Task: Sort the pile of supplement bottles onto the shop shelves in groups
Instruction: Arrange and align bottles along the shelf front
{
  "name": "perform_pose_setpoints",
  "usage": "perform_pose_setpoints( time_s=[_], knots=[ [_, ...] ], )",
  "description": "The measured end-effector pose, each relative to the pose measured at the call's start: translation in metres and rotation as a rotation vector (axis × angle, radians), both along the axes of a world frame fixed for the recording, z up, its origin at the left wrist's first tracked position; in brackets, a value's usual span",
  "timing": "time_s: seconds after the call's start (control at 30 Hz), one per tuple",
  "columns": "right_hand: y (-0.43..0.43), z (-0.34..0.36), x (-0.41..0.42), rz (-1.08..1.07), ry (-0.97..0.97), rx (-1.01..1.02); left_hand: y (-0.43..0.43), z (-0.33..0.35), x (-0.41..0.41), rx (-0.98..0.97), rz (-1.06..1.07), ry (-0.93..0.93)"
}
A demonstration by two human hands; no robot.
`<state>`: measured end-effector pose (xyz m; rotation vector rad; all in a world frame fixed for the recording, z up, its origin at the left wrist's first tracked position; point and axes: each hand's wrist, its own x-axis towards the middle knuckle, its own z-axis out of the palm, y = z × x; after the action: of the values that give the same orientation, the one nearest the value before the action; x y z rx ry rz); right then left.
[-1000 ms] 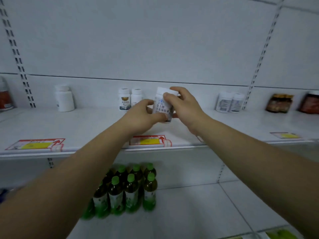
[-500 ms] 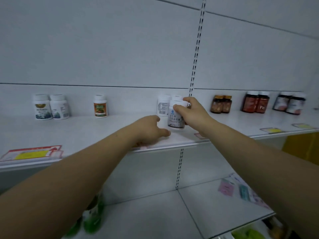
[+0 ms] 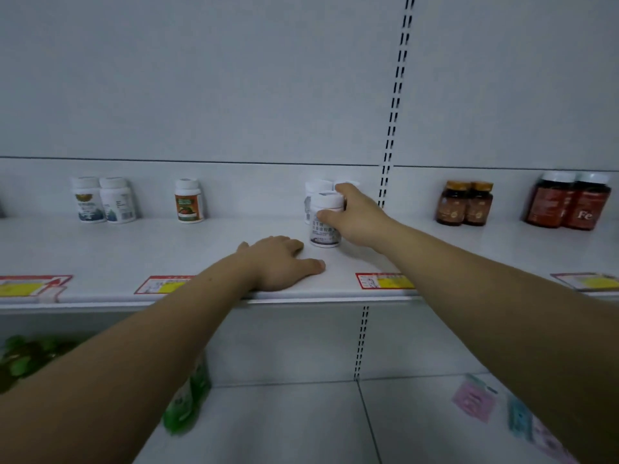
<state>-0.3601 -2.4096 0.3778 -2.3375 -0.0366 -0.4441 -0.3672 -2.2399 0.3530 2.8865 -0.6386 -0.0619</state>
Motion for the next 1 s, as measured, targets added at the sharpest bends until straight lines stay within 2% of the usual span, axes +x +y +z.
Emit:
perform_pose_setpoints(
  time_s=[0.4,0.57,0.7,0.87,1.0],
  knots=[
    [-0.001,-0.003,0.035,-0.076,-0.023,-0.11,0.002,-0.001,0.002,-0.091,0.032,0.031],
    [0.001,-0.006,0.036,-0.092,-0.022,-0.101,0.005,0.002,0.004,-0.219,0.059,0.107],
    [0.008,0.009,0.023,-0.138,-0.02,-0.189,0.013,0.015,0.001,-0.309,0.032,0.171],
    [0.048,0.042,0.005,-0.105,-0.053,-0.406,0.062,0.046,-0.005,-0.166,0.043,0.055],
    [0.133,0.063,-0.004,0.027,-0.023,-0.519,0.148,0.059,-0.028,-0.115,0.129,-0.022]
  ],
)
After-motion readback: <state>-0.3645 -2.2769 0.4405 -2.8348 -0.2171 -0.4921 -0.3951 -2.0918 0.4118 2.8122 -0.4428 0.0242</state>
